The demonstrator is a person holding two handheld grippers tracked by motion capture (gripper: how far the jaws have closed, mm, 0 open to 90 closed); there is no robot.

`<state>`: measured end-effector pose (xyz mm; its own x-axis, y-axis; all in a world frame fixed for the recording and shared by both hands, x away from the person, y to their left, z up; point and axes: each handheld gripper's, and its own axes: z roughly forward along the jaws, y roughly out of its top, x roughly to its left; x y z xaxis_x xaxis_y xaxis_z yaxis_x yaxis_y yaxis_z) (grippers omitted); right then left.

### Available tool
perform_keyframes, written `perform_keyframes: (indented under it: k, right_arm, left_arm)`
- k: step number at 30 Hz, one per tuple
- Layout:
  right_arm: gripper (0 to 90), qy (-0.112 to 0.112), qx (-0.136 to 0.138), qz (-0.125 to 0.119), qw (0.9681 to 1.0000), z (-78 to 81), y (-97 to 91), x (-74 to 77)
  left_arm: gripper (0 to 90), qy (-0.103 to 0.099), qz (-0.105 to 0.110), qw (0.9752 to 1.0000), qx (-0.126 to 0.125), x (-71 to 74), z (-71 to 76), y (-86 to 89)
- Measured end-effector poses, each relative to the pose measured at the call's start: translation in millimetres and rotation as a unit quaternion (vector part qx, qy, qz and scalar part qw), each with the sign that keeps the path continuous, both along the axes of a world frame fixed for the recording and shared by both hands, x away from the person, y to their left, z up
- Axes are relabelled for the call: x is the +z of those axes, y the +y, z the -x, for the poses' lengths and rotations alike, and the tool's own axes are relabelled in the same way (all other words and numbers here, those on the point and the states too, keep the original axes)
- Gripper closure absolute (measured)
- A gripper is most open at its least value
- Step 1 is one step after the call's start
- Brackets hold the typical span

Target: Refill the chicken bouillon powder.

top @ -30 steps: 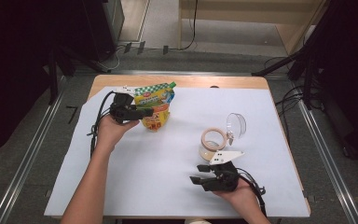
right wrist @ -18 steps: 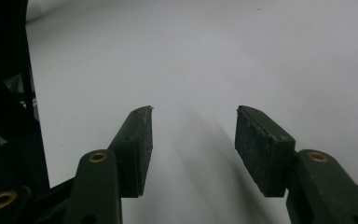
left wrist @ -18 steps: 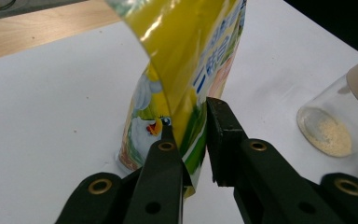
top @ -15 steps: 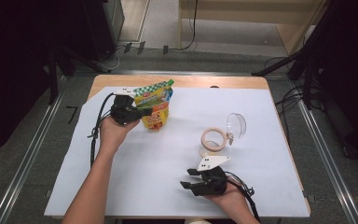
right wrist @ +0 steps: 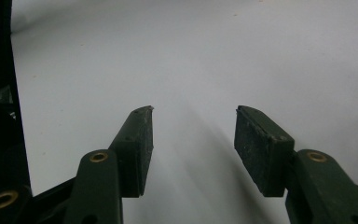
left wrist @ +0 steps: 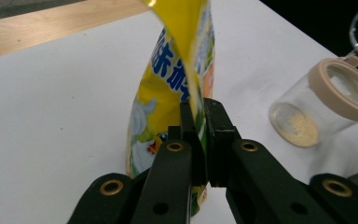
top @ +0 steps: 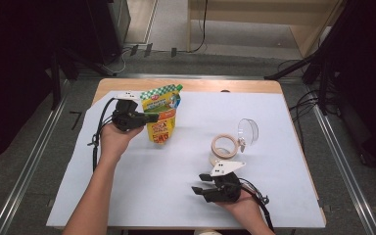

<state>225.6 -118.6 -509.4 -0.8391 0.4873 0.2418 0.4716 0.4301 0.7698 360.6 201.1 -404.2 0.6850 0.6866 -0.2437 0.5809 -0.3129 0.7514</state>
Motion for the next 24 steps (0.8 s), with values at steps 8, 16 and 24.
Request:
perform_keyframes:
  k: [8,16,24]
  right_arm:
    - [48.5,-0.001,-0.013,-0.003,0.9999,-2.6,-3.4,0.1]
    - [48.5,-0.006,-0.02,-0.008,0.9997,-5.9,-5.2,0.6]
    - [48.6,-0.007,-0.035,-0.016,0.9992,-11.9,-6.7,-0.5]
  left_arm:
    - [90.0,0.004,0.01,0.9993,-0.035,12.7,16.0,-10.6]
    - [90.0,0.005,0.015,0.9976,-0.068,22.2,33.2,-22.1]
    - [90.0,0.016,0.034,0.9938,-0.104,27.7,46.8,-32.1]
